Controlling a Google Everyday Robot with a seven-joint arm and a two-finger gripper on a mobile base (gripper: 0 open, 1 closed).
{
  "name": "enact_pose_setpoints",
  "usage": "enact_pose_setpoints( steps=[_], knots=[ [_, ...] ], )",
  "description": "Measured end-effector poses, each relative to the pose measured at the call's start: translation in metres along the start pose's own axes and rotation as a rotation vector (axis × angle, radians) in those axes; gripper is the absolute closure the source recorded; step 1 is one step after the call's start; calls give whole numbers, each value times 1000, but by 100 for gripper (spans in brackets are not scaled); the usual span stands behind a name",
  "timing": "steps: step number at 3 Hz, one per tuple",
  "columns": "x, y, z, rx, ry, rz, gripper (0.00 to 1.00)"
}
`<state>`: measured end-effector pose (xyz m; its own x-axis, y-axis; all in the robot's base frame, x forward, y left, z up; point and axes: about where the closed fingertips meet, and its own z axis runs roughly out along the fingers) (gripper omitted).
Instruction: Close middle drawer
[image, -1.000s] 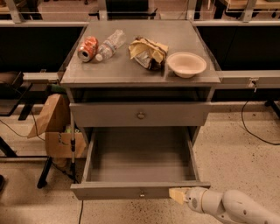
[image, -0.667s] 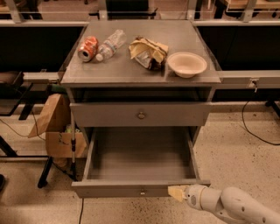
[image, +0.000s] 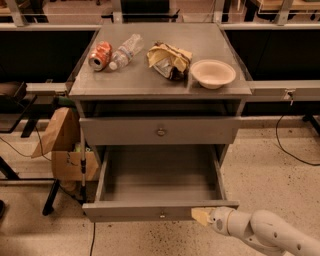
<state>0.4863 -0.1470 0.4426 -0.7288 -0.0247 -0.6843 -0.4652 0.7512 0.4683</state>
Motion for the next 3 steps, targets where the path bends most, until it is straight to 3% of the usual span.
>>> enact_pose_setpoints(
  steps=[3],
  knots=[
    [-2, -3, 8, -8, -28, 13, 100]
  ],
)
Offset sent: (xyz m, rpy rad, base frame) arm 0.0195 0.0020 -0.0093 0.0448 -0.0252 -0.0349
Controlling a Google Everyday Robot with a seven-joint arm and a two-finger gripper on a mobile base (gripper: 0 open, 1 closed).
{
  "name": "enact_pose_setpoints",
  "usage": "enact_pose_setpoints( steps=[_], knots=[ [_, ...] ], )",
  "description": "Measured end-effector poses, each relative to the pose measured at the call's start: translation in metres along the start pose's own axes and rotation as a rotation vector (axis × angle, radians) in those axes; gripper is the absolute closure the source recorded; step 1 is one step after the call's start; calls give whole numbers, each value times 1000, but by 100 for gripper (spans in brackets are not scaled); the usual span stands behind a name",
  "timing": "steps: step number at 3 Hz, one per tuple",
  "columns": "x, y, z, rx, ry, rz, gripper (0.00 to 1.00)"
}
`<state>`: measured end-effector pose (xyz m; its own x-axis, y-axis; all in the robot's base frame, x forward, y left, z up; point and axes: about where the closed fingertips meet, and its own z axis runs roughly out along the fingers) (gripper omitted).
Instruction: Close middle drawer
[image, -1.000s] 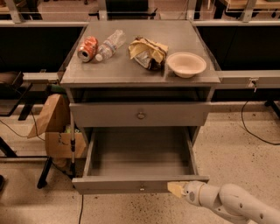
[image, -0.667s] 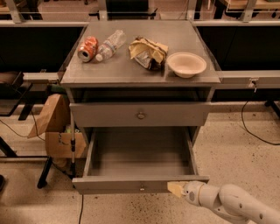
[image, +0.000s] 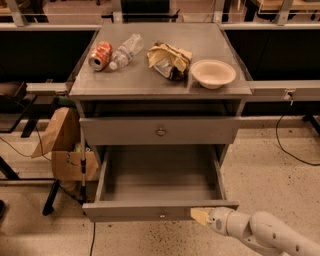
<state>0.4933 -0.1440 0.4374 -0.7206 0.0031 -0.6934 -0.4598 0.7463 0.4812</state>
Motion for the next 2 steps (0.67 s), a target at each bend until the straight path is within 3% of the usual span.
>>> enact_pose_setpoints(
  steps=[2],
  knots=[
    [-7, -2, 4, 3, -10, 0, 100]
  ],
)
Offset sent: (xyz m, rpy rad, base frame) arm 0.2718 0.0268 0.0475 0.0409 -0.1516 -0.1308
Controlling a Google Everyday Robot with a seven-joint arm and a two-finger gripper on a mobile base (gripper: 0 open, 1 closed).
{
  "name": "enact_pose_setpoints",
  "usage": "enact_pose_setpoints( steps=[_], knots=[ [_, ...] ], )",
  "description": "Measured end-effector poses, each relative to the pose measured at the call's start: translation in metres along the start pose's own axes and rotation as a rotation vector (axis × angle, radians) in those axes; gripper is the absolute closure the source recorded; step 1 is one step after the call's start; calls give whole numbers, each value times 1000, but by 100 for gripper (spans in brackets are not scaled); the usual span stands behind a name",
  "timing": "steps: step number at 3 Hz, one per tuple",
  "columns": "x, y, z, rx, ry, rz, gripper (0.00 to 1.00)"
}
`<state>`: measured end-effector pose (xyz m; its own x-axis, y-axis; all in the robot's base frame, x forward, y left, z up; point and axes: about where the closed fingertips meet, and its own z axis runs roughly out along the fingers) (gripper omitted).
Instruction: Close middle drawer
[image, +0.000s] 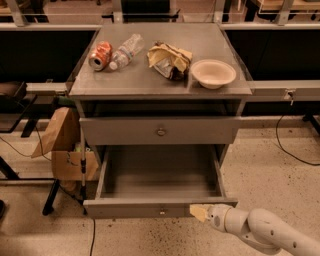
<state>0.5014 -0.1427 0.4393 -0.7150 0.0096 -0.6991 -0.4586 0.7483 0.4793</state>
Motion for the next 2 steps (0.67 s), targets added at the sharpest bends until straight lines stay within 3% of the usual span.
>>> enact_pose_setpoints(
  steps=[1, 2],
  knots=[
    [-8, -2, 5, 3, -8, 0, 100],
    [-12, -15, 14, 24, -21, 50, 100]
  ],
)
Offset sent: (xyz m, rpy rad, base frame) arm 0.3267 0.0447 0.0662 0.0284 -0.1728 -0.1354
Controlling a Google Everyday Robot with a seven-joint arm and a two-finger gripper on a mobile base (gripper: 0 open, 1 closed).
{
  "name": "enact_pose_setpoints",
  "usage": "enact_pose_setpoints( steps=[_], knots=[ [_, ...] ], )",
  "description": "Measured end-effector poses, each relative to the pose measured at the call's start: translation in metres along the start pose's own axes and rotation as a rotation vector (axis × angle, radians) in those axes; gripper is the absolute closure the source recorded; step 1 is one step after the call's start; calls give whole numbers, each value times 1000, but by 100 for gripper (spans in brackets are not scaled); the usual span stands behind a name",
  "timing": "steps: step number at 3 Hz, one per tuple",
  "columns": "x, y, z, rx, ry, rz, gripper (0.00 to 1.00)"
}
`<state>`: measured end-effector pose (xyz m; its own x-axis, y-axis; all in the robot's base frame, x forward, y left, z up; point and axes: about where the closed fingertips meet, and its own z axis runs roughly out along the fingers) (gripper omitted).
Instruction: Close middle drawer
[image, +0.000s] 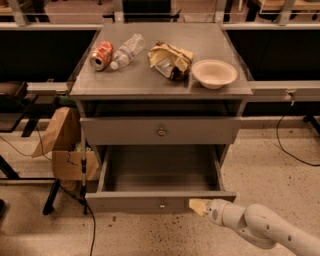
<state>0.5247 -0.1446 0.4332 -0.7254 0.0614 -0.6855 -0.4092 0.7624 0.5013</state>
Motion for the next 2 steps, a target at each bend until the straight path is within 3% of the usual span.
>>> enact_pose_setpoints(
  steps=[1, 2],
  knots=[
    [-10, -17, 6, 37, -14, 47, 100],
    [-20, -19, 13, 39, -18, 44, 100]
  ],
)
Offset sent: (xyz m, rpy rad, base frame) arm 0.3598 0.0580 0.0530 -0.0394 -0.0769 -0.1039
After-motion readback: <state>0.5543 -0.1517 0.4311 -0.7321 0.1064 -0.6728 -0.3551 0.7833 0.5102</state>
